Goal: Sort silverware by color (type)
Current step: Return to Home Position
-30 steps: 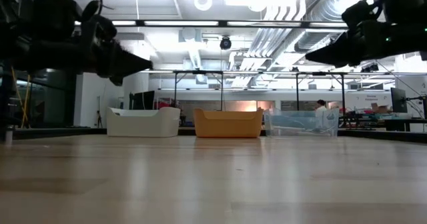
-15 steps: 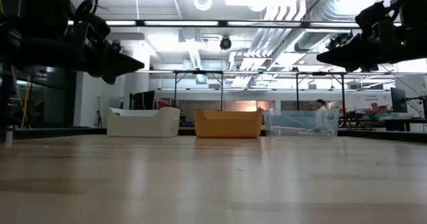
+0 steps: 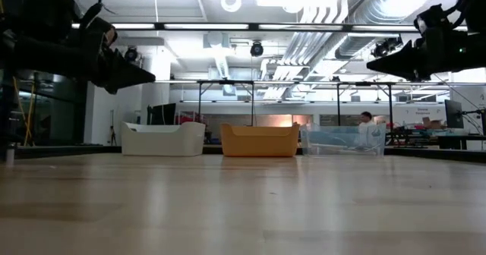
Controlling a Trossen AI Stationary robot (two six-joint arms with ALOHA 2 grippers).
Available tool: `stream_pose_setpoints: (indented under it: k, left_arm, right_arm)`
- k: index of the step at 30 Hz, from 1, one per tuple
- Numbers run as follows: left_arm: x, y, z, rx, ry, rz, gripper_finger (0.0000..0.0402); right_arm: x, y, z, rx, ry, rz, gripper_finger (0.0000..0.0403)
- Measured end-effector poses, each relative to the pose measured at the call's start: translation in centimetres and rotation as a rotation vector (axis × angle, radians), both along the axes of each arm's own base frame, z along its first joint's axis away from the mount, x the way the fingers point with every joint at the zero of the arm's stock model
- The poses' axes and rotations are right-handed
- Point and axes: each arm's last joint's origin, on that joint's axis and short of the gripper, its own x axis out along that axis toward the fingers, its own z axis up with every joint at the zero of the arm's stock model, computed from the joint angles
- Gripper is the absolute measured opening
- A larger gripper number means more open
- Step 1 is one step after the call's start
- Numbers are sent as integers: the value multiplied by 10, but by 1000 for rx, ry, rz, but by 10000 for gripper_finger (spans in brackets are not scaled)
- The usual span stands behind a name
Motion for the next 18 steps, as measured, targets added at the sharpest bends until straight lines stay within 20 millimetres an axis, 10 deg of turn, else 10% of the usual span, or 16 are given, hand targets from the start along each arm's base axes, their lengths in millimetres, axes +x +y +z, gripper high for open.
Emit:
stream_pose_setpoints:
  k: [18]
  left_arm:
    - [-35, -4, 11, -15, -88, 92, 0]
  right_arm:
    - [-5, -14, -3, 50, 17, -137, 0]
